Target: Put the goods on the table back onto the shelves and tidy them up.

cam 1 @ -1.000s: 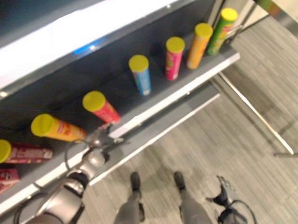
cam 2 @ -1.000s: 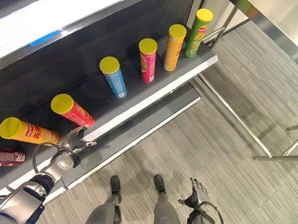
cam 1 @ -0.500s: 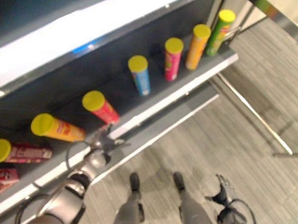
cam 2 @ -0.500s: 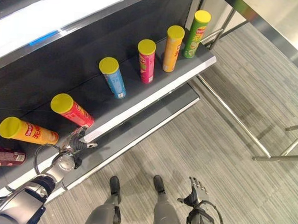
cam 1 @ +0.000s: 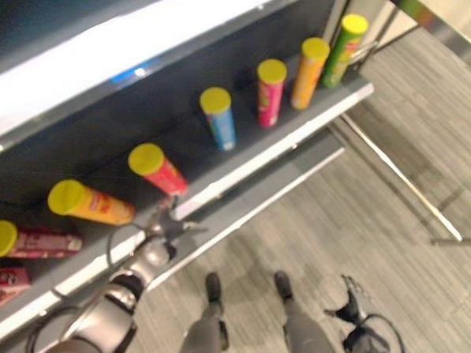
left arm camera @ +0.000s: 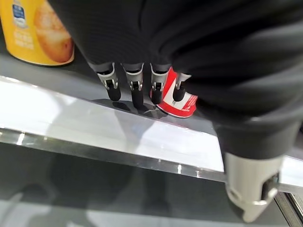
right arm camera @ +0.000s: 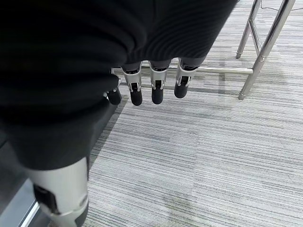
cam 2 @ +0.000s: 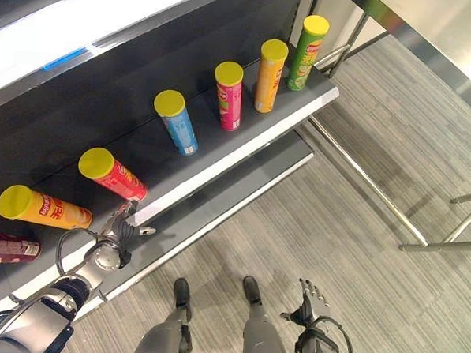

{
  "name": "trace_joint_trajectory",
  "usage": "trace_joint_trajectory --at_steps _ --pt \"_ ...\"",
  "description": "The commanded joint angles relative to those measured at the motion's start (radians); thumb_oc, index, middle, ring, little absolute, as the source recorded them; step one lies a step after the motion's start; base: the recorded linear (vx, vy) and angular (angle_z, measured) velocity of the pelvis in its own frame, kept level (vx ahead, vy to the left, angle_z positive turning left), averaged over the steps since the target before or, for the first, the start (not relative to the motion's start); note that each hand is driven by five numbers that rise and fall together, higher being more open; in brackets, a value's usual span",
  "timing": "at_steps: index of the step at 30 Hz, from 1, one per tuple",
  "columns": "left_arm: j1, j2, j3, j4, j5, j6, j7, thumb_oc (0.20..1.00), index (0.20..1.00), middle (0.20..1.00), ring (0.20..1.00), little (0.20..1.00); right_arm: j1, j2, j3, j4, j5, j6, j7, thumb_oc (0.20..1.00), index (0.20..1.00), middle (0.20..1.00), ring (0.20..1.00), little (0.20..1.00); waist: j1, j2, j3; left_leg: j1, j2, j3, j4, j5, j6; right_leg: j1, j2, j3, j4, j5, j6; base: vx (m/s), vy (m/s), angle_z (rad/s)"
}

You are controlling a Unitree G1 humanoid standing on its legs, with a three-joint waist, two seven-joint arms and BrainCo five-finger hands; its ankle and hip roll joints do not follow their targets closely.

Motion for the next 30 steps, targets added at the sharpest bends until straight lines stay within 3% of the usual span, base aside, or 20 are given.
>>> trace_joint_trajectory --at_steps 1,30 --pt "-0.058 0.02 0.003 0.074 -0.022 0.005 0.011 1.0 1.0 1.0 1.0 1.0 -0.003 -0.037 0.012 -0.012 0.042 -0.012 -0.025 1.0 1.0 1.0 1.0 1.0 0.004 0.023 -0.021 -0.059 0.051 -0.049 0.001 -0.022 -0.046 -0.099 -0.036 -0.064 0.085 -0.047 0.044 0.01 -0.002 -0.03" --pt "-0.103 0.061 0.038 0.12 -0.059 0.008 0.024 1.0 1.0 1.0 1.0 1.0 -0.001 -0.039 0.034 -0.025 0.033 -0.016 -0.038 1.0 1.0 1.0 1.0 1.0 0.0 0.021 -0.01 -0.066 0.053 -0.05 0.001 -0.02 -0.049 -0.111 -0.033 -0.065 0.086 -0.044 0.044 0.0 0.0 0.0"
